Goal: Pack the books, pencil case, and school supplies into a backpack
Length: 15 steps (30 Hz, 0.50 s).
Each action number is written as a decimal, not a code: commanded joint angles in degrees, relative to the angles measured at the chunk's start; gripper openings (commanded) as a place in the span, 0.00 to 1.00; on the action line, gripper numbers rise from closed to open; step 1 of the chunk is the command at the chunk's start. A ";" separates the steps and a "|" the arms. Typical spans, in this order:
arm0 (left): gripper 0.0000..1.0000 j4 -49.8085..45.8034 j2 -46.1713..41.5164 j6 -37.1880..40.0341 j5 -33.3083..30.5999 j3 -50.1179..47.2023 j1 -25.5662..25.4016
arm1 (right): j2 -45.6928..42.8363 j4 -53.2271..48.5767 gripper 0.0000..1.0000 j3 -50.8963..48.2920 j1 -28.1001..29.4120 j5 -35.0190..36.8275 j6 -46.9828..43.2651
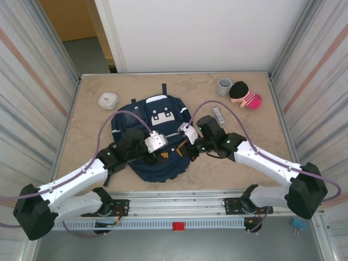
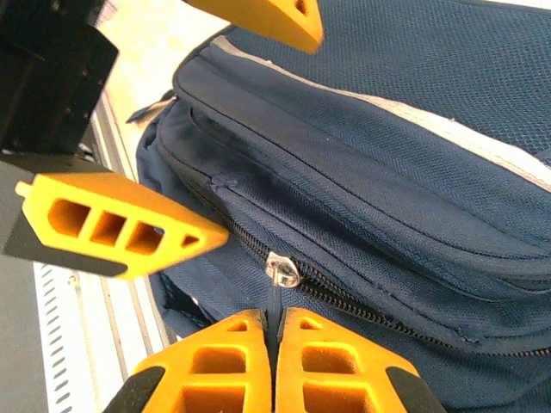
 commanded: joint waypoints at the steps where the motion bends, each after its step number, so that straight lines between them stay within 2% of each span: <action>1: 0.79 1.40 2.02 2.18 3.00 1.93 -0.92 | -2.56 3.29 0.00 1.17 0.58 -3.57 1.59; 5: 0.79 2.12 2.95 1.51 -0.05 1.23 -1.32 | -3.18 3.77 0.00 1.02 0.45 -3.08 2.03; 11: 0.75 3.86 2.30 2.60 -1.11 -0.15 -1.28 | -3.48 3.77 0.00 0.50 0.34 -3.42 2.48; 13: 0.70 3.85 2.77 2.91 -1.30 -0.10 -1.28 | -3.66 3.77 0.00 0.44 0.35 -3.46 2.50; 15: 0.59 3.57 3.07 2.91 -1.94 0.00 -1.28 | -3.97 3.70 0.00 0.40 0.27 -3.61 2.47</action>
